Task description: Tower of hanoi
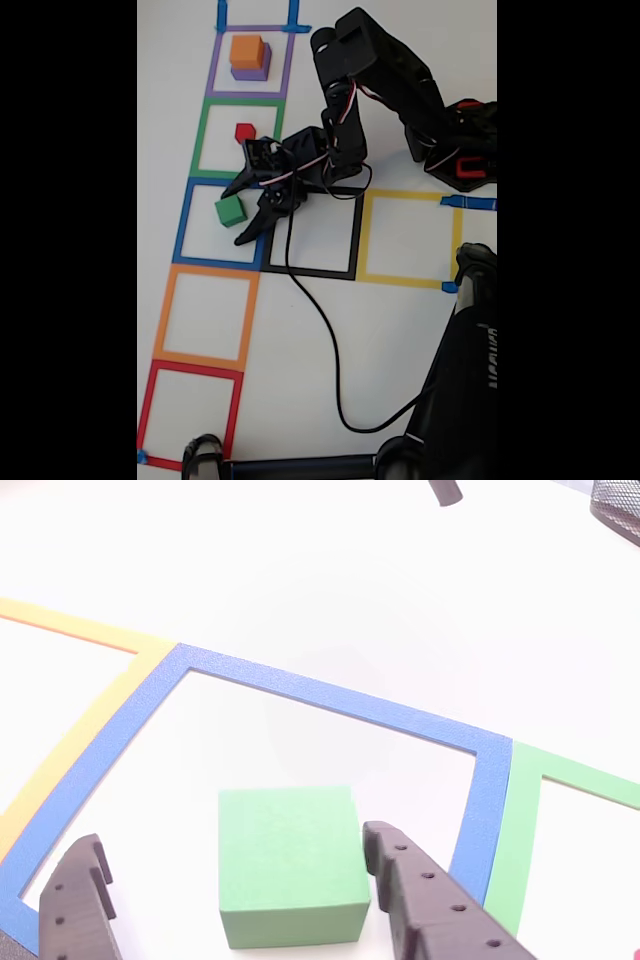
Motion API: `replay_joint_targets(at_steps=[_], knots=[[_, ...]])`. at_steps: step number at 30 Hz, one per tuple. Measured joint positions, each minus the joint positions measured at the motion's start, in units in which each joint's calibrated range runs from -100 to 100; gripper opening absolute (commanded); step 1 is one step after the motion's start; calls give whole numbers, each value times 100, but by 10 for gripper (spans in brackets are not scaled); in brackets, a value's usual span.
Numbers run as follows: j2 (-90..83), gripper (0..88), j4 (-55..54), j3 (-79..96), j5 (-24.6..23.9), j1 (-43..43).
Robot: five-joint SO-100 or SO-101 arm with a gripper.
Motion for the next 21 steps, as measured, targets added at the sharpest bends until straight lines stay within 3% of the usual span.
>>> replay_joint_targets(at_steps=[5,10,14,21], knots=[[-692,229,298,0,0,0],[-2153,115,1749,89,0,304],[-3850,89,3547,434,18,854],[-6560,59,7650,97,0,1837]])
